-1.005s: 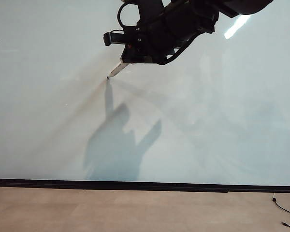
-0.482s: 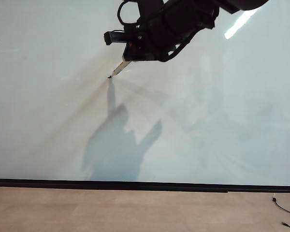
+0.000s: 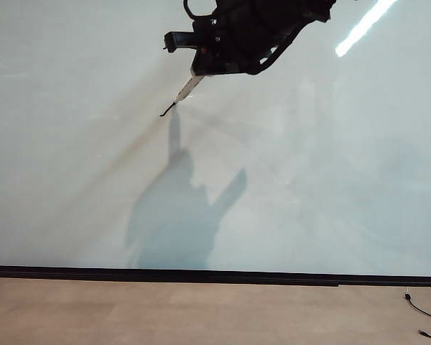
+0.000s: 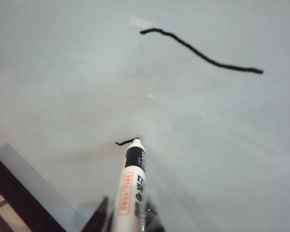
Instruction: Pick up the pen on the shelf to the right of the whiteboard and write the letter Z.
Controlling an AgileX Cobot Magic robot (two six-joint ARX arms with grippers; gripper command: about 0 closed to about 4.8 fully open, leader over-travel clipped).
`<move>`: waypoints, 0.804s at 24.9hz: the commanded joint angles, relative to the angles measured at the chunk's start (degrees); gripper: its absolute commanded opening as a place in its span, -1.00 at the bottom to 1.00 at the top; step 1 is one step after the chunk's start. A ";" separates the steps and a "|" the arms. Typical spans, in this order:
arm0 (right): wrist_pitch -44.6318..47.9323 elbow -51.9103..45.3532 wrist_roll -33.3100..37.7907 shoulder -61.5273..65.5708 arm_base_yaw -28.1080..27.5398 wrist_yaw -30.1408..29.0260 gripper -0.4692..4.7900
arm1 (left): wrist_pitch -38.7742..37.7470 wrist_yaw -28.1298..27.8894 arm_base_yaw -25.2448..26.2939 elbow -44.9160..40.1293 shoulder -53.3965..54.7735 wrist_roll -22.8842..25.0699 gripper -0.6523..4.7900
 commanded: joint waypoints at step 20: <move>1.03 0.48 -3.74 -7.58 -2.62 5.60 -0.86 | 0.28 0.02 -0.02 0.11 0.00 0.26 -0.78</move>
